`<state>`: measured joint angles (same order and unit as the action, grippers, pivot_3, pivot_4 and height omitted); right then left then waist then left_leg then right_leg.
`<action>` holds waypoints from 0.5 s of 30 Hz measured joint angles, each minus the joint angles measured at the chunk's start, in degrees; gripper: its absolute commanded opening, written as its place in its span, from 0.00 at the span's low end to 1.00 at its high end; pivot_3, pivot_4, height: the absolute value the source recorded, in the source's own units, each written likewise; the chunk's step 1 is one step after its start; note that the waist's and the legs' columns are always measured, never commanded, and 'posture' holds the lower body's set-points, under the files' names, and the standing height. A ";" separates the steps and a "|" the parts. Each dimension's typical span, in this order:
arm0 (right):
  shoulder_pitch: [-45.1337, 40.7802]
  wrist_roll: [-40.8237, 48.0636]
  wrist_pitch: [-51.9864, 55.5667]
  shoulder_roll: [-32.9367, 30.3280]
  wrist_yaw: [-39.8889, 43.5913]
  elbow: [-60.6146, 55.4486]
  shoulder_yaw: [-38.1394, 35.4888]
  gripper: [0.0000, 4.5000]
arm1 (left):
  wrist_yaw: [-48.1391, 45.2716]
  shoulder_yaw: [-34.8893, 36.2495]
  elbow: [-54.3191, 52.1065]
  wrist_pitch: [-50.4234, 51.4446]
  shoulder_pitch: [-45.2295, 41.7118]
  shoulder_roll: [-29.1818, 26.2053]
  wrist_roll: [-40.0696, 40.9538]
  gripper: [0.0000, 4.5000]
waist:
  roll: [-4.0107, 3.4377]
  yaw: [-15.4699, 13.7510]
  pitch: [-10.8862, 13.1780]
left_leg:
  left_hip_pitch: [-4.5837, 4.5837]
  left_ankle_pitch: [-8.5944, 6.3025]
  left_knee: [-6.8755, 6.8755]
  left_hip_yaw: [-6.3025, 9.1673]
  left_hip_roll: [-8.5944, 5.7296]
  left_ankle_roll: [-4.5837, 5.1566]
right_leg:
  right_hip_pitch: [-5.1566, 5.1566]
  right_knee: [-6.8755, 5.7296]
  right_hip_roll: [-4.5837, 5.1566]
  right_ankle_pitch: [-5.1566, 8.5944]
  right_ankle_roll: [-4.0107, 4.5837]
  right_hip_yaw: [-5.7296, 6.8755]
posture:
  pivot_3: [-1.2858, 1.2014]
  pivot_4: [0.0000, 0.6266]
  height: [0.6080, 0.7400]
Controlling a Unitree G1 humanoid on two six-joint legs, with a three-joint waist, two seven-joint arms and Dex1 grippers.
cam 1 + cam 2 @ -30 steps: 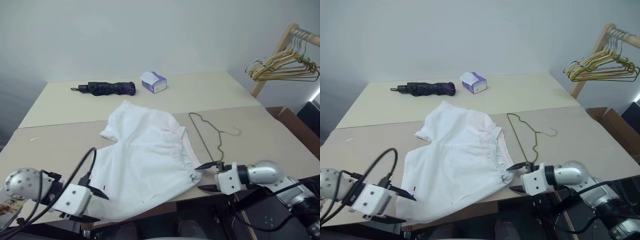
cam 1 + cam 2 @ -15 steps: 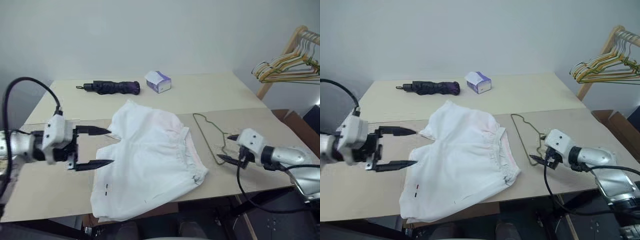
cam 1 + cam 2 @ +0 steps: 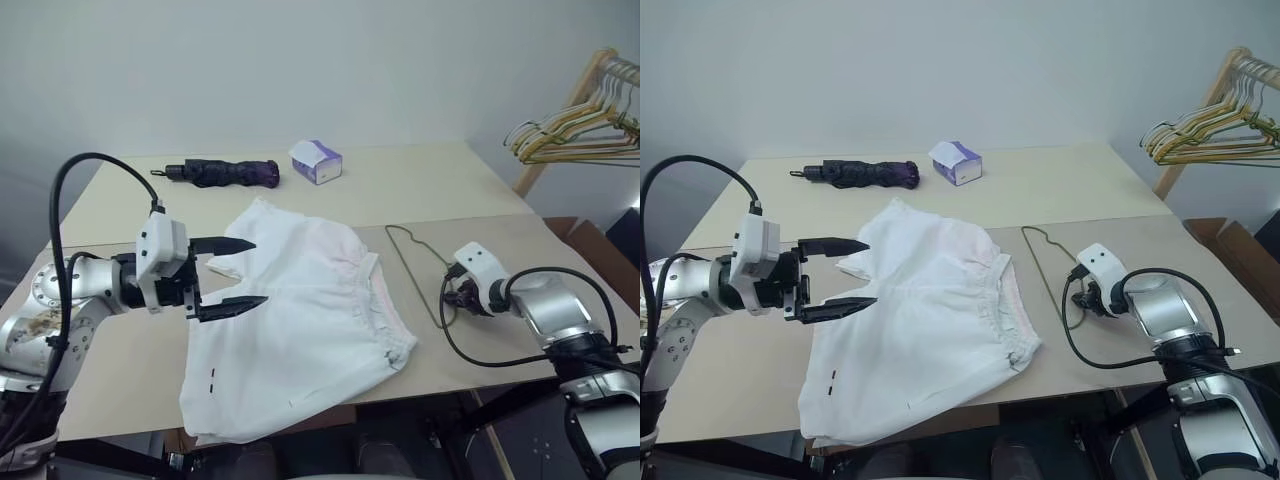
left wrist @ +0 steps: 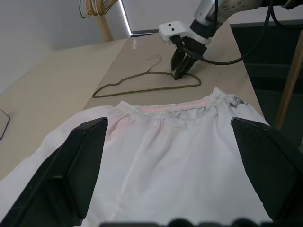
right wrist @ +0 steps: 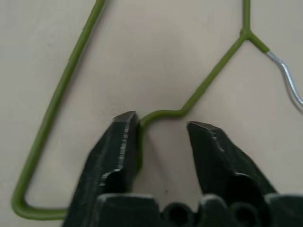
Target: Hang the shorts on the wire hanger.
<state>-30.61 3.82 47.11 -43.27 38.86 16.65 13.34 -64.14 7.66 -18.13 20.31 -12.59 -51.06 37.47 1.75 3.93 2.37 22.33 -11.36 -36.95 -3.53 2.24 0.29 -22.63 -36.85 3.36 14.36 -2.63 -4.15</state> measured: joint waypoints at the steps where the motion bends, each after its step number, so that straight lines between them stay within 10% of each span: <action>1: 0.00 -0.30 0.30 0.00 0.20 0.00 0.00 0.16 | 0.15 0.00 0.00 -0.01 0.00 0.15 -0.26 1.00 | 0.00 0.00 0.00 | 0.00 0.00 0.00 0.00 -0.02 0.00 | 0.00 0.00 0.01 0.00 -0.01 -0.01 | 0.50 0.00 1.00; 3: 0.00 -0.54 0.84 -0.05 0.52 -0.27 -0.14 0.00 | 0.46 0.01 -0.01 -0.01 0.00 0.74 -0.44 1.00 | 0.00 0.03 0.00 | 0.00 0.00 0.00 0.01 -0.02 0.00 | 0.00 0.00 0.02 0.00 -0.02 0.00 | 0.50 0.00 1.00; 15: -0.06 -6.60 -10.63 -1.87 -8.16 -3.20 -3.44 0.00 | 4.40 -5.23 8.10 0.03 -13.70 10.58 -5.60 1.00 | 0.00 0.20 0.00 | 0.11 0.00 -0.02 0.10 -0.13 0.00 | -0.04 0.02 0.02 -0.03 -0.15 0.00 | 0.48 0.00 1.00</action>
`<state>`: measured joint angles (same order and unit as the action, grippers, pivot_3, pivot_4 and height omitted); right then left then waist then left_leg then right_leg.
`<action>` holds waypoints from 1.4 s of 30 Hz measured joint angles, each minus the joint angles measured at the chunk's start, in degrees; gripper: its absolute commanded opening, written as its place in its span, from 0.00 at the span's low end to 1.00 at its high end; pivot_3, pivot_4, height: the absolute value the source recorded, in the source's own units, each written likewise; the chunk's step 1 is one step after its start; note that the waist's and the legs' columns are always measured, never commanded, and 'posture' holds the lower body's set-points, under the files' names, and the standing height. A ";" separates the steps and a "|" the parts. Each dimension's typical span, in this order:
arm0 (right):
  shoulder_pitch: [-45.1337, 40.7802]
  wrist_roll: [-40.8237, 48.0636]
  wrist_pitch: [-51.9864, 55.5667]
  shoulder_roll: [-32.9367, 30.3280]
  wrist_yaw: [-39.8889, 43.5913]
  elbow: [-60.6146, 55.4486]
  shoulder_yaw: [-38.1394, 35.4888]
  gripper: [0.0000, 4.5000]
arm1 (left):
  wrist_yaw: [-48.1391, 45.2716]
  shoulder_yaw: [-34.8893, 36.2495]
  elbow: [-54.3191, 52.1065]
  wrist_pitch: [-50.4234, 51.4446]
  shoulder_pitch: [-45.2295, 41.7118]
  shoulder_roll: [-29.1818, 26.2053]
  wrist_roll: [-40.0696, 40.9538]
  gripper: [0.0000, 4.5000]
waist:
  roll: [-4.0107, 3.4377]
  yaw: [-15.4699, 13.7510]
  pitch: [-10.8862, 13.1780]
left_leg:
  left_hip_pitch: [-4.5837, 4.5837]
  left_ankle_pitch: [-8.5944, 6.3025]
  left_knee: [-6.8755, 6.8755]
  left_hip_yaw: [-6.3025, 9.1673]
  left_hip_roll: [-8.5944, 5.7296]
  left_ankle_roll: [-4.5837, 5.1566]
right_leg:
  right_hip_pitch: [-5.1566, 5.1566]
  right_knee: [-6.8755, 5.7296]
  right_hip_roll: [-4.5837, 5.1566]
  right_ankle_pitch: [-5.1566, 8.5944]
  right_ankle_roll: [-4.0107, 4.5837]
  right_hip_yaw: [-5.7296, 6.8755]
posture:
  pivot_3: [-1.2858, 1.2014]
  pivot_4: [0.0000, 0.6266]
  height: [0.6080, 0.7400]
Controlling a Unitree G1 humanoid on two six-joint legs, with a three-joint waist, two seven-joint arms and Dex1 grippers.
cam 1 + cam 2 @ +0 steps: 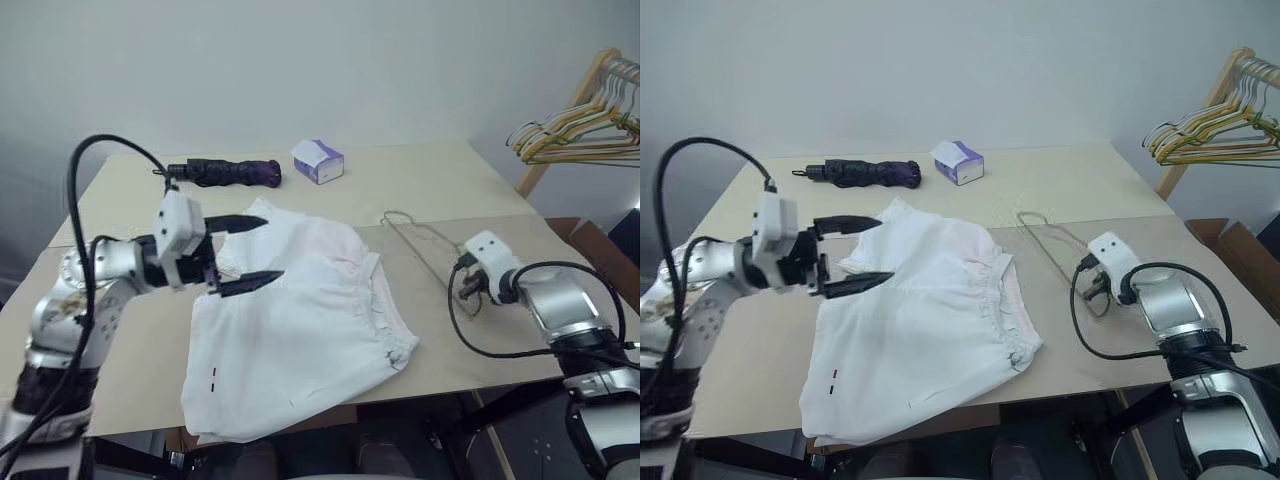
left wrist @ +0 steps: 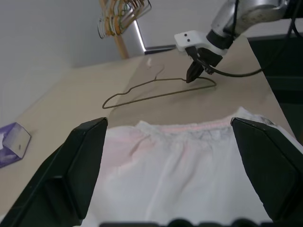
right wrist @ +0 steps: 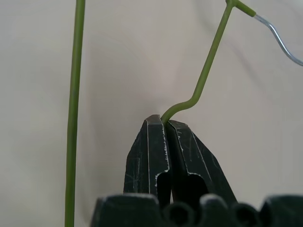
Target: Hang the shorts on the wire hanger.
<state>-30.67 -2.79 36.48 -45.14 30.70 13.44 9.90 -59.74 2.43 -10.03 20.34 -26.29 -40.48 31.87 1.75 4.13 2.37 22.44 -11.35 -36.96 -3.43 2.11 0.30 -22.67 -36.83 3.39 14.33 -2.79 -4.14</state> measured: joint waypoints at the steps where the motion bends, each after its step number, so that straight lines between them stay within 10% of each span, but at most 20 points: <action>1: 0.30 -1.70 -6.00 -0.77 -1.75 -0.30 -0.02 0.00 | 0.56 -0.52 1.14 0.39 -1.55 0.78 -0.28 1.00 | 0.00 0.09 0.00 | 0.06 0.00 0.00 0.01 -0.02 0.00 | -0.08 0.00 0.00 0.00 -0.01 -0.01 | 0.48 0.00 1.00; 9: -1.07 -25.96 -62.06 -9.89 -25.98 8.48 4.59 0.00 | 0.65 -2.83 12.46 9.69 -13.61 2.34 -0.80 1.00 | 0.00 2.88 0.00 | 0.51 0.01 -0.03 0.06 -0.09 0.01 | -0.52 -0.02 0.05 0.00 -0.06 -0.05 | 0.46 0.00 1.00; 15: -6.42 -39.39 -80.54 -11.29 -38.71 15.05 8.02 0.00 | -5.49 -6.58 19.13 10.87 -18.39 2.34 -2.96 1.00 | 0.00 5.36 0.00 | 0.48 0.01 -0.04 0.12 -0.14 0.02 | -0.46 -0.04 0.05 -0.02 -0.06 -0.12 | 0.46 0.00 1.00; 26: -11.41 -42.06 -87.74 -8.13 -40.94 15.50 8.30 0.00 | -9.79 -16.01 29.13 7.76 -22.91 6.80 -14.07 1.00 | 0.01 7.92 0.00 | 0.40 0.02 -0.11 0.46 -0.19 0.03 | -0.31 -0.05 0.07 -0.10 -0.12 -0.16 | 0.45 0.00 1.00; 35: -11.85 -42.06 -88.05 -7.99 -39.73 15.38 7.96 0.00 | -10.37 -17.31 31.29 4.88 -22.91 8.48 -18.44 0.49 | 0.01 8.41 0.00 | 0.39 0.02 -0.15 0.63 -0.19 0.04 | -0.32 -0.12 0.07 -0.14 -0.10 -0.20 | 0.45 0.00 1.00; 42: -12.26 -42.24 -88.50 -7.99 -39.59 15.37 7.78 0.00 | -10.70 -17.13 31.29 4.86 -22.90 8.54 -18.59 0.47 | 0.01 8.76 0.00 | 0.39 0.02 -0.23 0.75 -0.21 0.04 | -0.31 -0.16 0.07 -0.15 -0.13 -0.22 | 0.45 0.00 1.00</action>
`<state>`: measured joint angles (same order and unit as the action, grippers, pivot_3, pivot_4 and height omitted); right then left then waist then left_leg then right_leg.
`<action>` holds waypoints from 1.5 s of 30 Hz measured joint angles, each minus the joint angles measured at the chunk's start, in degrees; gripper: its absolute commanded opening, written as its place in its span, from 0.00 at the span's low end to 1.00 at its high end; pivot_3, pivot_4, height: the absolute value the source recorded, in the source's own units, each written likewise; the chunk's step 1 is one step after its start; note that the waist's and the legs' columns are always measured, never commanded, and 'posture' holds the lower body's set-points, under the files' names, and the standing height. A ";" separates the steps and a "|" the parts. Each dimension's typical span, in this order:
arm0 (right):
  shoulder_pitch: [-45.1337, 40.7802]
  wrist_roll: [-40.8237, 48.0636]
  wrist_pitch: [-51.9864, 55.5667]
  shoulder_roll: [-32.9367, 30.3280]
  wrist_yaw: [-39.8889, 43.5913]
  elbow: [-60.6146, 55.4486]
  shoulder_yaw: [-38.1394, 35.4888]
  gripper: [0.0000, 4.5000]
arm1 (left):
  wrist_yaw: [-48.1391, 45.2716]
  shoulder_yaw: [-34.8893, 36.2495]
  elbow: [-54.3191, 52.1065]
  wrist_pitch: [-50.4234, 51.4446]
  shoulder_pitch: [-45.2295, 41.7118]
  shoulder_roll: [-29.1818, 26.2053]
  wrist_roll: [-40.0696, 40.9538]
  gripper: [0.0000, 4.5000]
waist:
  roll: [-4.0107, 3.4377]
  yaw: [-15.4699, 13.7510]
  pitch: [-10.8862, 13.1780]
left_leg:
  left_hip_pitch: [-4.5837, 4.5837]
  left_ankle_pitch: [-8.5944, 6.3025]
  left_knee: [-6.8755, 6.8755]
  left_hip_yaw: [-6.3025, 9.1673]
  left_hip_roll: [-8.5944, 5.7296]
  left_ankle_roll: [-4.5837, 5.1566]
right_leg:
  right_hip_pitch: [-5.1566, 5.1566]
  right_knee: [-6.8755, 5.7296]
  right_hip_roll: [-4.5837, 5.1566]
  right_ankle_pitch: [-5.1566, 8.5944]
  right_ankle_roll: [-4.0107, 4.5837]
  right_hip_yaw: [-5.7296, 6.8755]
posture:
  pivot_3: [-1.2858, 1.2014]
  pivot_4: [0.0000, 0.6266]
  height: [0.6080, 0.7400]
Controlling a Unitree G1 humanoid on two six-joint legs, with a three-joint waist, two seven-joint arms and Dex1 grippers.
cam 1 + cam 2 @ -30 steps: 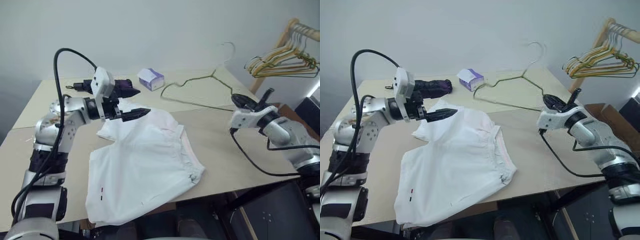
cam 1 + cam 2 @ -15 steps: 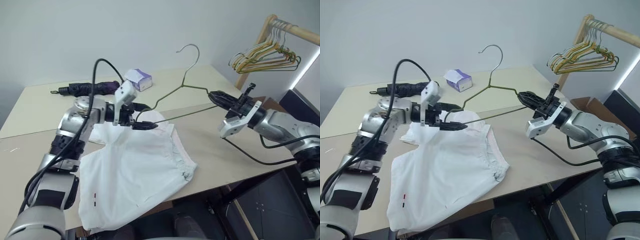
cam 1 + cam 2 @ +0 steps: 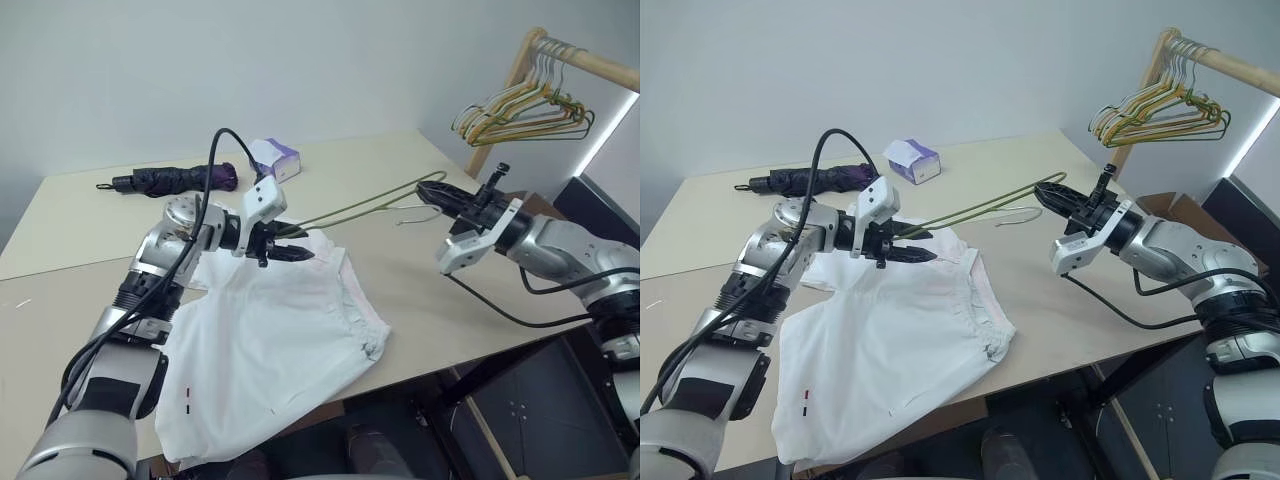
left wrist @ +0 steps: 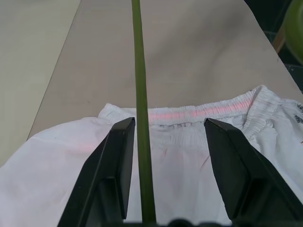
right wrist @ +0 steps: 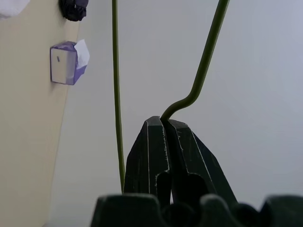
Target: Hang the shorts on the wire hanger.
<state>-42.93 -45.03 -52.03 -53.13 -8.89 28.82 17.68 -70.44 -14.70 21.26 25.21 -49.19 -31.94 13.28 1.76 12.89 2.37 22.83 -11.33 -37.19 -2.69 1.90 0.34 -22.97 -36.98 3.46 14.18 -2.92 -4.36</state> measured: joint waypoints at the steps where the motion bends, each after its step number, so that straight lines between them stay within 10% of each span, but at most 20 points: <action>1: -0.08 0.00 -0.11 0.00 0.16 0.00 0.00 0.00 | -0.04 0.06 0.00 0.00 0.04 -0.01 -0.01 0.47 | 0.00 0.08 0.00 | 0.00 0.00 -0.01 0.00 0.00 0.00 | 0.00 0.00 0.00 0.00 -0.01 0.00 | 0.45 0.00 1.00; 8: -0.62 0.31 -1.26 0.00 2.48 -0.17 -0.02 0.00 | -0.01 0.22 -0.49 -3.68 1.77 -0.43 -1.52 0.47 | 0.00 0.47 0.00 | -0.15 0.00 -0.03 0.03 0.01 0.00 | 0.19 0.00 0.00 -0.01 -0.02 -0.01 | 0.45 0.00 1.00; 16: -0.62 1.33 -1.67 0.83 4.45 -0.56 -0.15 0.00 | -4.17 2.60 -3.52 -3.85 3.67 -1.31 1.01 0.99 | 0.01 0.57 0.01 | -0.68 -0.01 -0.03 0.05 0.01 0.00 | 0.75 0.05 0.02 0.05 -0.10 0.00 | 0.45 0.00 1.00; 33: 5.71 15.97 0.52 1.19 20.17 -5.44 -0.64 0.00 | -2.40 7.03 -0.31 -34.27 7.80 -5.30 -3.33 0.99 | 0.01 0.70 0.02 | -0.66 -0.01 -0.01 0.02 0.03 0.01 | 0.76 0.10 0.06 -0.13 0.08 -0.03 | 0.45 0.00 1.00; 45: 10.58 37.42 30.00 0.58 51.29 -24.38 -1.73 0.00 | -4.69 5.59 -1.81 -36.18 9.90 -2.96 -3.16 0.99 | 0.01 0.02 0.01 | -0.62 -0.03 -0.06 0.07 0.07 0.02 | 0.79 0.16 0.06 -0.03 -0.19 0.08 | 0.46 0.00 1.00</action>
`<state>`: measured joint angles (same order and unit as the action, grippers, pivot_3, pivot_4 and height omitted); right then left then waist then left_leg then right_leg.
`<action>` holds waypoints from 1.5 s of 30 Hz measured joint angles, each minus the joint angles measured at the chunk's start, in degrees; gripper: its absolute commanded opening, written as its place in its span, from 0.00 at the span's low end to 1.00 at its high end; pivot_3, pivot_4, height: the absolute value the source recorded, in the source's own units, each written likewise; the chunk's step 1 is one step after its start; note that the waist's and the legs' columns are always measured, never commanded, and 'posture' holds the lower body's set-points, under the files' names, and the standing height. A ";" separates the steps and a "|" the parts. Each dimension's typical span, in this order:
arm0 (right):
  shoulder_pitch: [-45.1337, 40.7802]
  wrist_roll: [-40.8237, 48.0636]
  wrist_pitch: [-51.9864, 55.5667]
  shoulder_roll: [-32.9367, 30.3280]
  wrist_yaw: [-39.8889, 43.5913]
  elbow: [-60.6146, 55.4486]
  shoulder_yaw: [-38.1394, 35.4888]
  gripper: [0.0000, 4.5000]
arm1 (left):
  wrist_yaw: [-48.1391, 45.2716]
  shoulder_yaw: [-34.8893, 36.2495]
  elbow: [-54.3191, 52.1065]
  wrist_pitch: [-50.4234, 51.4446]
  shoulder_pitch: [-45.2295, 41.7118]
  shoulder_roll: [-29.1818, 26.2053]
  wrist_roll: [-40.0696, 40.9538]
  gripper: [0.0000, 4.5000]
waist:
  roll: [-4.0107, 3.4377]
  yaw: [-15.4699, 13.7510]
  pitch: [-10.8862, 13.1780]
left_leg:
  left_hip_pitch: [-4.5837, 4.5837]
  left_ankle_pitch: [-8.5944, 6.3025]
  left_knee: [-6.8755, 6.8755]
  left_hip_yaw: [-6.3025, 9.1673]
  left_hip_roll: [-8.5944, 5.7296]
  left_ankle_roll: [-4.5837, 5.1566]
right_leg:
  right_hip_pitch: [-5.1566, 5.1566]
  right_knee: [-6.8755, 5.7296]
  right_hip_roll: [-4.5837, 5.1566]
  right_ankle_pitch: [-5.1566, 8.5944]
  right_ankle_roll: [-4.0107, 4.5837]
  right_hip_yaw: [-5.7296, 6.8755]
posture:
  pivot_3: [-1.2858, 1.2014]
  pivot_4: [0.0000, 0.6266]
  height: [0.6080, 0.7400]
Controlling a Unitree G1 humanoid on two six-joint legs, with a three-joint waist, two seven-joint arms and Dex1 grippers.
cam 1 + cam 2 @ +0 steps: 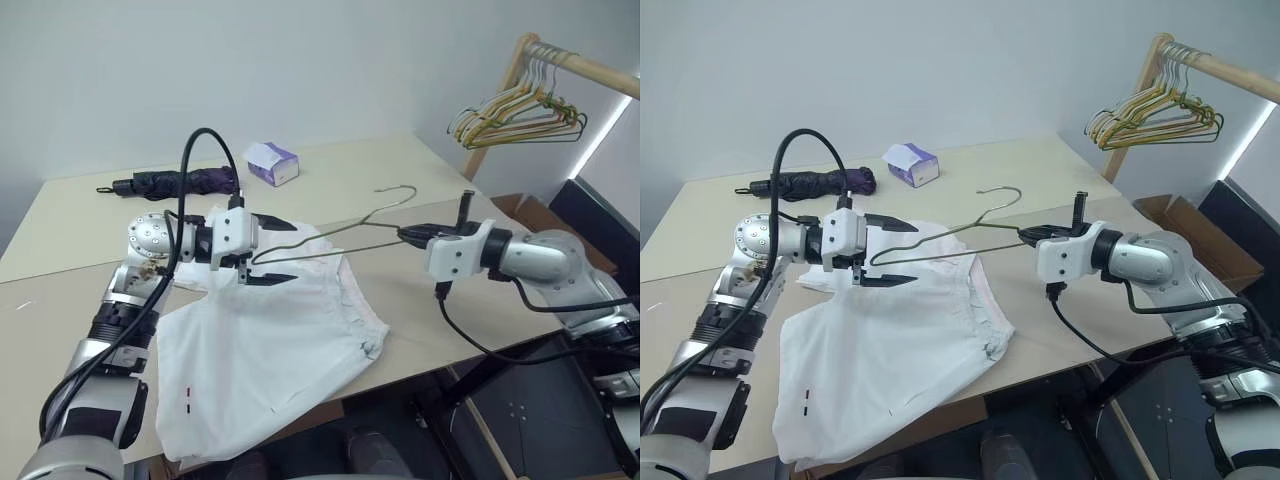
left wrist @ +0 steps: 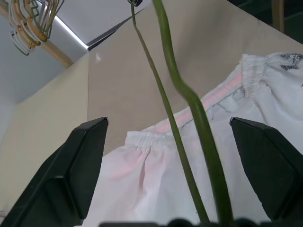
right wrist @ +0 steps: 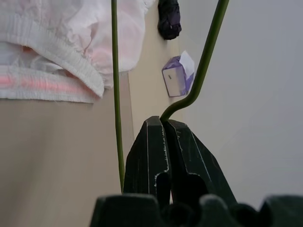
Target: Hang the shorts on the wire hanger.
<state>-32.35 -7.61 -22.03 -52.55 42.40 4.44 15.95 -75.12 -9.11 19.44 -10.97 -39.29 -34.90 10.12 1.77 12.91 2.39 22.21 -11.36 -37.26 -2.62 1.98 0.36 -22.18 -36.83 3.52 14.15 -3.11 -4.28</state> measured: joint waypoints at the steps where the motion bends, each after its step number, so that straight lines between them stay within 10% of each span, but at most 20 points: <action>1: 0.00 0.05 1.13 0.01 0.92 -0.65 -0.26 0.00 | 0.31 -0.13 0.07 0.51 -0.25 0.32 -0.30 0.99 | 0.00 -0.06 0.00 | 0.01 0.00 0.00 0.00 0.00 0.00 | -0.01 0.00 0.00 0.00 0.00 0.02 | 0.46 0.00 1.00; 10: 0.12 -0.10 6.27 0.09 6.50 -3.29 -1.33 0.00 | -0.96 -1.95 0.84 5.77 -2.65 0.21 -2.27 0.99 | 0.00 -0.36 0.00 | 0.07 0.00 0.00 -0.02 -0.02 0.00 | -0.07 0.02 0.00 0.01 -0.01 0.04 | 0.45 0.00 1.00; 25: 0.35 -0.21 9.77 0.22 8.83 -5.09 -3.10 0.00 | -2.82 -3.44 2.08 5.75 -3.15 -0.04 -5.16 0.00 | 0.00 -0.39 0.00 | 0.10 -0.01 0.01 -0.02 -0.01 -0.01 | -0.12 0.04 0.00 0.02 -0.01 0.06 | 0.45 0.00 1.00; 34: 0.30 -1.07 9.77 1.63 9.37 -4.92 -3.07 0.00 | -2.12 -3.23 3.32 5.82 -3.34 -0.62 -5.49 0.00 | -0.01 -0.66 0.01 | 0.11 -0.01 0.01 -0.02 -0.01 -0.01 | -0.13 0.04 0.00 0.02 -0.01 0.06 | 0.46 0.00 1.00; 45: 0.42 2.33 9.83 1.62 12.70 -5.15 -4.12 0.84 | 0.31 -2.17 -2.88 13.86 1.35 -2.16 -4.20 0.00 | 0.00 -1.27 0.01 | 0.12 0.00 0.02 0.00 -0.01 -0.01 | -0.12 0.03 0.00 0.02 -0.01 0.07 | 0.48 0.00 1.00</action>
<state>-31.92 -5.28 -12.19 -50.93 55.10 -0.71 11.83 -74.81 -11.29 16.56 2.89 -37.94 -37.06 5.92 1.77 11.64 2.40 22.33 -11.36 -37.24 -2.62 1.97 0.35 -22.30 -36.80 3.52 14.17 -3.12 -4.21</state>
